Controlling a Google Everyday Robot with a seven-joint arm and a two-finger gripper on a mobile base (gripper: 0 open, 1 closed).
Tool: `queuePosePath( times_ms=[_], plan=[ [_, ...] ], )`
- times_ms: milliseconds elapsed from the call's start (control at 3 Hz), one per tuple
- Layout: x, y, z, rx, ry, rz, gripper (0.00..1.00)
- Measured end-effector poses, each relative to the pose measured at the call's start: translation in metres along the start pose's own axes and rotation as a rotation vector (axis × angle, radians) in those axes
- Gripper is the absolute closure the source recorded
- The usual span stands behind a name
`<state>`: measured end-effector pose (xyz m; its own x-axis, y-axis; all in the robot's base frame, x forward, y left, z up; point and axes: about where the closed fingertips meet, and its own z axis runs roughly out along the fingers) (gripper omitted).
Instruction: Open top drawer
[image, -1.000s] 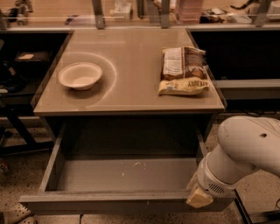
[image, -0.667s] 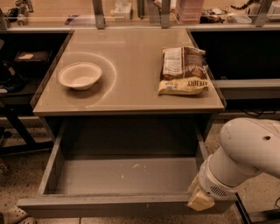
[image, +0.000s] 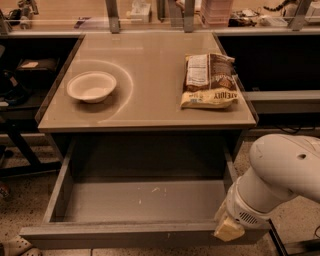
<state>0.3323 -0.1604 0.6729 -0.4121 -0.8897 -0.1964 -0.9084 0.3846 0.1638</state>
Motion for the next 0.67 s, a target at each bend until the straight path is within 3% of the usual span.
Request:
queuePosePath(
  times_ms=[667],
  plan=[
    [0.0031, 0.0021, 0.0019, -0.017, 0.011, 0.011, 1.00]
  ],
)
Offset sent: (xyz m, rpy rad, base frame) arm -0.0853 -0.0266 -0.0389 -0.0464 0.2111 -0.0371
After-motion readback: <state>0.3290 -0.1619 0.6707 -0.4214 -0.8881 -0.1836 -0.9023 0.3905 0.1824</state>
